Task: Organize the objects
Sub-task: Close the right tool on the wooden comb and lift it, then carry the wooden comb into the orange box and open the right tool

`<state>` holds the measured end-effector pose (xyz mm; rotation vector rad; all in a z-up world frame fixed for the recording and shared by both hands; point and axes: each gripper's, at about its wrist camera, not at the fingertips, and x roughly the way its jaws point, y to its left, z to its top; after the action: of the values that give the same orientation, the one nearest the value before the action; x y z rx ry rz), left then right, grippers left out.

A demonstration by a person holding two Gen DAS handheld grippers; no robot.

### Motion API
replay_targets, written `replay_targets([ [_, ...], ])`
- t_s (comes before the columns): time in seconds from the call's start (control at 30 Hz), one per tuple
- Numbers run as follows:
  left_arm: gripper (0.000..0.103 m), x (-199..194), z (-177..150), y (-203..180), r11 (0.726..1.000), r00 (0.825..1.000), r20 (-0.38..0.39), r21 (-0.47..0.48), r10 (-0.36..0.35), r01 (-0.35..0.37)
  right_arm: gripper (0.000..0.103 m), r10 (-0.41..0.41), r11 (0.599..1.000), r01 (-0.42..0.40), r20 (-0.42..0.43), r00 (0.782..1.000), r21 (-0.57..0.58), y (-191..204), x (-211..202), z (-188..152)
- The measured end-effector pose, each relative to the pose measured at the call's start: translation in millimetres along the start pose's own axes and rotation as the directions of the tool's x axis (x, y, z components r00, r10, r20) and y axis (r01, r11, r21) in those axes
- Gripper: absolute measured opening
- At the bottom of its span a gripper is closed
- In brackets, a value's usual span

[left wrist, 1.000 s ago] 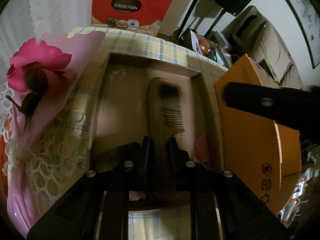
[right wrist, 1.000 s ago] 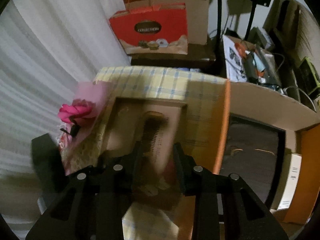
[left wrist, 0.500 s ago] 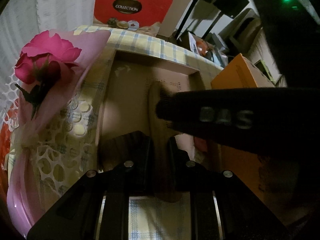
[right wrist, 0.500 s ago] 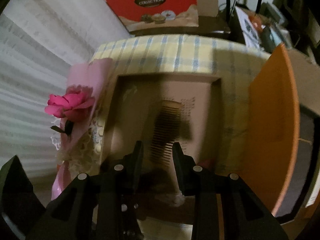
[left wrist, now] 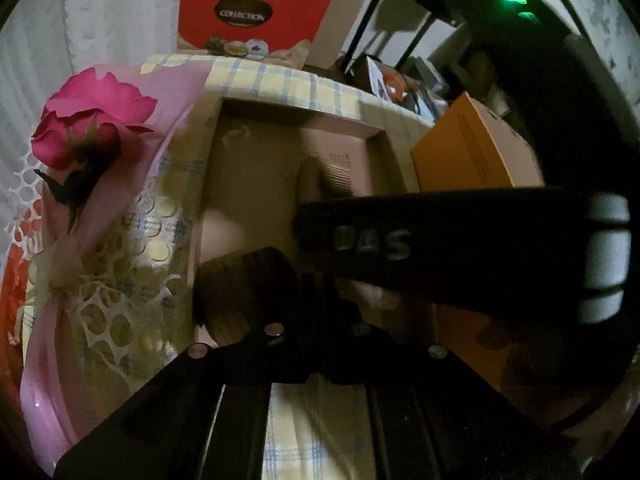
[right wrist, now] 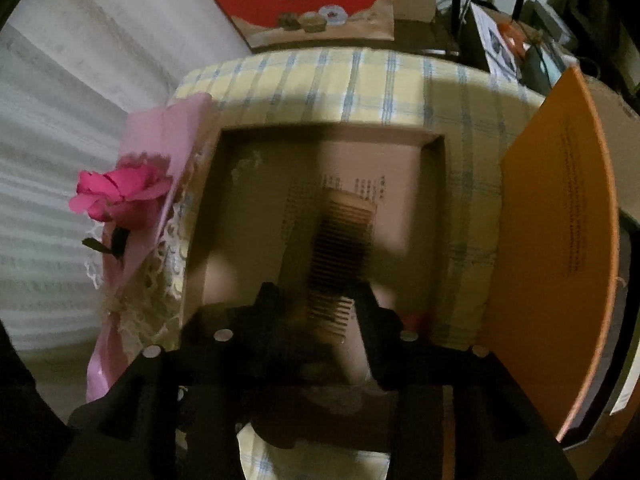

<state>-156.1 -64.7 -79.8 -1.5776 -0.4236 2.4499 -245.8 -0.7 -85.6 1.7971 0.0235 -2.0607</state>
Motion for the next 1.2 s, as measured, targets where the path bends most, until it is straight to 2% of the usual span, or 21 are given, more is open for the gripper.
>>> replay_targets([
  [0.03,0.018,1.2,-1.2,-1.3,1.0,1.0,-0.01,0.005,-0.001,0.001,0.047,0.002,1.0,-0.002,0.007,1.0,-0.006,1.5,-0.5,-1.5],
  [0.13,0.025,6.3,-3.2,-0.2,1.0,1.0,-0.017,0.001,0.01,-0.01,0.044,0.002,1.0,-0.002,0.002,1.0,0.0,-0.1,-0.2,-1.4],
  [0.43,0.021,9.1,-7.6,-4.5,1.0,1.0,-0.009,0.018,0.006,-0.006,0.039,0.042,0.999,-0.042,0.02,0.999,0.027,-6.7,-4.3,-2.4],
  [0.5,0.021,8.2,-7.3,-4.3,1.0,1.0,-0.008,0.013,0.002,-0.002,0.036,0.044,0.998,-0.045,0.031,0.999,0.032,-7.6,-8.0,-2.1],
  [0.57,0.021,5.9,-7.3,-3.3,1.0,1.0,-0.004,0.009,-0.003,0.003,0.029,0.051,0.998,-0.053,0.042,0.998,0.04,-8.9,-12.8,-0.7],
  [0.67,0.021,4.6,-7.1,-5.0,1.0,1.0,0.001,0.016,-0.002,0.002,0.025,0.055,0.998,-0.056,0.047,0.997,0.037,-9.0,-19.7,-0.7],
  [0.83,0.021,-1.7,-9.0,-11.6,1.0,1.0,0.02,0.024,-0.004,0.004,0.024,0.044,0.999,-0.045,0.066,0.997,0.026,-9.2,-29.5,-4.8],
  [1.0,0.021,-14.6,-5.5,-21.1,0.999,0.999,0.047,0.038,-0.018,0.016,0.024,0.066,0.997,-0.069,0.091,0.994,0.034,-16.0,-43.9,-8.2],
  [1.2,0.021,-38.6,4.4,-50.4,0.996,0.995,0.093,0.085,-0.032,0.024,0.024,0.073,0.997,-0.078,0.153,0.986,0.028,-23.2,-84.3,-11.4],
])
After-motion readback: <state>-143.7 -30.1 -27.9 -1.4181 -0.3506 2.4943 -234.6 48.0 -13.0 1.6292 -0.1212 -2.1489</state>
